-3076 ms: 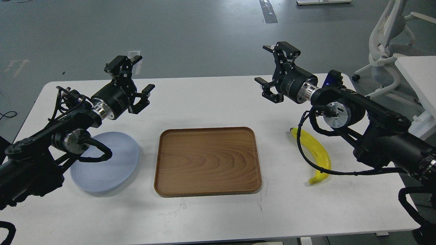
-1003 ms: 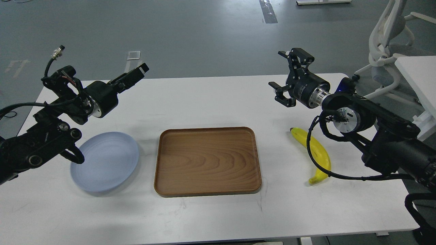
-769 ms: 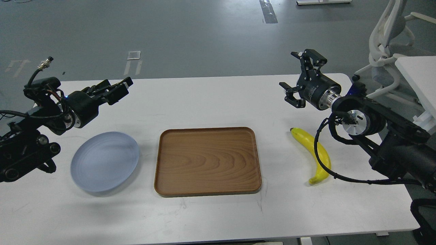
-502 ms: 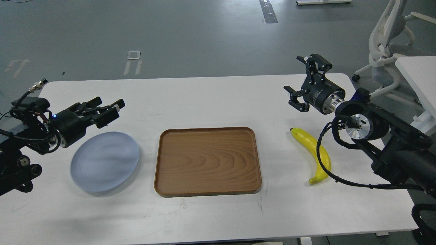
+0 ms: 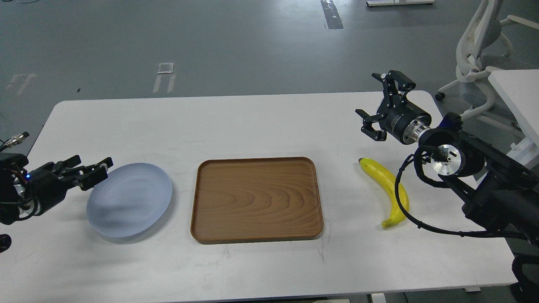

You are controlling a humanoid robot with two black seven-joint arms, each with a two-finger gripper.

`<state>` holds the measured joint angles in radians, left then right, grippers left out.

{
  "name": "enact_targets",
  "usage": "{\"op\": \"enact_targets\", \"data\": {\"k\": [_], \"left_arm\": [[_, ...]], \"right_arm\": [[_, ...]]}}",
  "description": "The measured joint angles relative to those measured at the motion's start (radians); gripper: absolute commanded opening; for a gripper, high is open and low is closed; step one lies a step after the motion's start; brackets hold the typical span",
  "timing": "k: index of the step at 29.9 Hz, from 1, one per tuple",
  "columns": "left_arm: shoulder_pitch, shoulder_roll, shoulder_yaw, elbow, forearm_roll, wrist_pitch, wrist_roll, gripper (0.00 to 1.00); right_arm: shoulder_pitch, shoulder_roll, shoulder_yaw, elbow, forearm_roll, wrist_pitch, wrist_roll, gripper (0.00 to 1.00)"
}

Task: Place banana on plate with both arms
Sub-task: 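Lower the left gripper toward the edge of the light blue plate, then grasp the rim of the light blue plate with the left gripper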

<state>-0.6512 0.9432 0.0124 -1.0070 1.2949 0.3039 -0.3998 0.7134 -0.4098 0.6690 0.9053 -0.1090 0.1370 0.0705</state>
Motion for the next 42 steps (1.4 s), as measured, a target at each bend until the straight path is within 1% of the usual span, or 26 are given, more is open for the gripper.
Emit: {"op": "enact_targets", "data": {"k": [5,9,11,15,21,23,24,25,26,27,28,30,31,32,34,35,36,42], "left_arm": [[0.047,-0.003,-0.002,0.018,-0.006,0.000,-0.002,0.97],[0.060,-0.004,-0.003,0.018,-0.006,0.000,-0.004,0.96],[0.063,-0.005,-0.003,0.018,-0.007,0.000,-0.004,0.93],[0.076,-0.005,-0.003,0.022,-0.008,-0.004,-0.006,0.88],[0.095,-0.031,-0.002,0.048,-0.008,-0.006,-0.034,0.84],[0.100,-0.042,-0.002,0.068,-0.008,-0.007,-0.038,0.79],[0.102,-0.048,-0.002,0.078,-0.008,-0.008,-0.039,0.75],[0.104,-0.052,-0.002,0.086,-0.008,-0.009,-0.039,0.64],[0.105,-0.054,-0.002,0.090,-0.008,-0.009,-0.040,0.57],[0.106,-0.055,-0.003,0.093,-0.008,-0.010,-0.043,0.40],[0.106,-0.056,-0.003,0.094,-0.008,-0.011,-0.047,0.33],[0.107,-0.056,-0.003,0.095,-0.008,-0.013,-0.064,0.28],[0.108,-0.056,-0.003,0.096,-0.009,-0.015,-0.073,0.21],[0.109,-0.056,-0.003,0.096,-0.010,-0.017,-0.078,0.18],[0.113,-0.056,-0.003,0.096,-0.013,-0.024,-0.084,0.05],[0.113,-0.056,-0.003,0.096,-0.015,-0.028,-0.085,0.02],[0.114,-0.056,-0.003,0.096,-0.016,-0.030,-0.087,0.00],[0.114,-0.056,-0.002,0.098,-0.017,-0.034,-0.088,0.00]], "right_arm": [[0.001,-0.003,0.000,0.001,0.000,0.000,0.000,0.99],[0.001,-0.004,0.000,0.001,0.000,0.000,0.001,0.99],[0.001,-0.005,-0.001,0.001,-0.001,0.000,0.001,0.99],[-0.001,-0.004,-0.002,0.001,-0.001,0.000,0.001,0.99],[-0.003,-0.005,-0.002,0.001,-0.001,0.000,0.001,0.99],[-0.003,-0.007,-0.002,0.001,-0.001,-0.001,0.001,0.99],[-0.003,-0.008,-0.002,0.001,-0.001,0.000,0.001,0.99],[-0.003,-0.008,-0.002,0.001,-0.001,0.000,0.002,0.99],[-0.003,-0.009,-0.003,0.001,-0.001,0.000,0.001,0.99],[-0.003,-0.009,-0.003,0.001,-0.001,0.000,0.001,0.99],[-0.004,-0.009,-0.003,0.001,-0.001,-0.001,0.001,0.99],[-0.005,-0.009,-0.003,0.001,-0.001,-0.001,0.002,0.99],[-0.005,-0.009,-0.003,0.001,-0.001,-0.001,0.002,0.99],[-0.005,-0.010,-0.003,0.001,-0.001,-0.002,0.002,0.99],[-0.005,-0.010,-0.003,0.001,-0.001,-0.002,0.001,0.99],[-0.005,-0.010,-0.003,0.001,-0.001,-0.002,0.002,0.99],[-0.005,-0.010,-0.003,0.001,-0.001,-0.002,0.001,0.99],[-0.005,-0.010,-0.002,0.001,-0.001,-0.002,0.002,0.99]]}}
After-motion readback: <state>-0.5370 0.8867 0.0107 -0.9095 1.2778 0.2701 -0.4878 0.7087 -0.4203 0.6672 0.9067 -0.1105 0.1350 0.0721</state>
